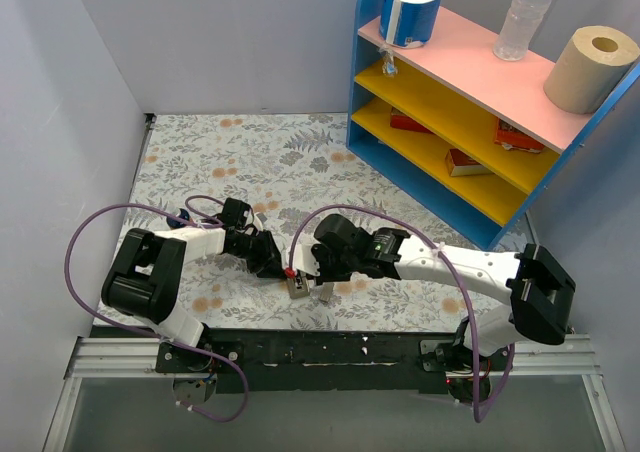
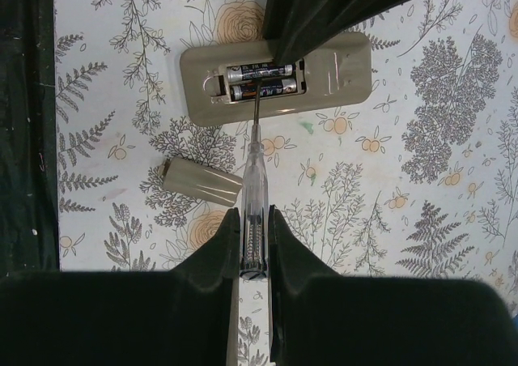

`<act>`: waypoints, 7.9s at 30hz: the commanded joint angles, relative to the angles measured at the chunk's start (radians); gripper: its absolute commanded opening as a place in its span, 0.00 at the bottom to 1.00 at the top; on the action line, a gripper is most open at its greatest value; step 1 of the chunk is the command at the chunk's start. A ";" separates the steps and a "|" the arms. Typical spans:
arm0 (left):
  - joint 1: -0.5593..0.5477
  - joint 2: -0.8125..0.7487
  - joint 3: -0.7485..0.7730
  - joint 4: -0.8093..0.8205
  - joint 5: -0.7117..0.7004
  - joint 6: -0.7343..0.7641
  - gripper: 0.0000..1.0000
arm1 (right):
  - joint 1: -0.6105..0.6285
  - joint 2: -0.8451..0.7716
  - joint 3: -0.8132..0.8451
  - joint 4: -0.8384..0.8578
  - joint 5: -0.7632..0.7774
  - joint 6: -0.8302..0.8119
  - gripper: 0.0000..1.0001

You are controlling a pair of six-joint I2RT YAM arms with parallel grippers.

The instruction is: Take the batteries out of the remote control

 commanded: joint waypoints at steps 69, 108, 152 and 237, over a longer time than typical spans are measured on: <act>-0.018 0.107 0.088 0.062 -0.043 -0.038 0.17 | -0.189 -0.160 -0.412 0.350 -0.213 0.140 0.01; -0.018 0.150 0.111 0.026 -0.126 -0.038 0.13 | -0.246 -0.160 -0.487 0.427 -0.191 0.206 0.01; -0.018 0.055 0.146 0.000 -0.092 -0.066 0.31 | -0.276 -0.165 -0.200 0.123 -0.145 0.125 0.01; -0.240 -0.044 0.249 0.055 -0.197 -0.128 0.55 | -0.322 -0.295 -0.076 -0.229 0.015 0.401 0.01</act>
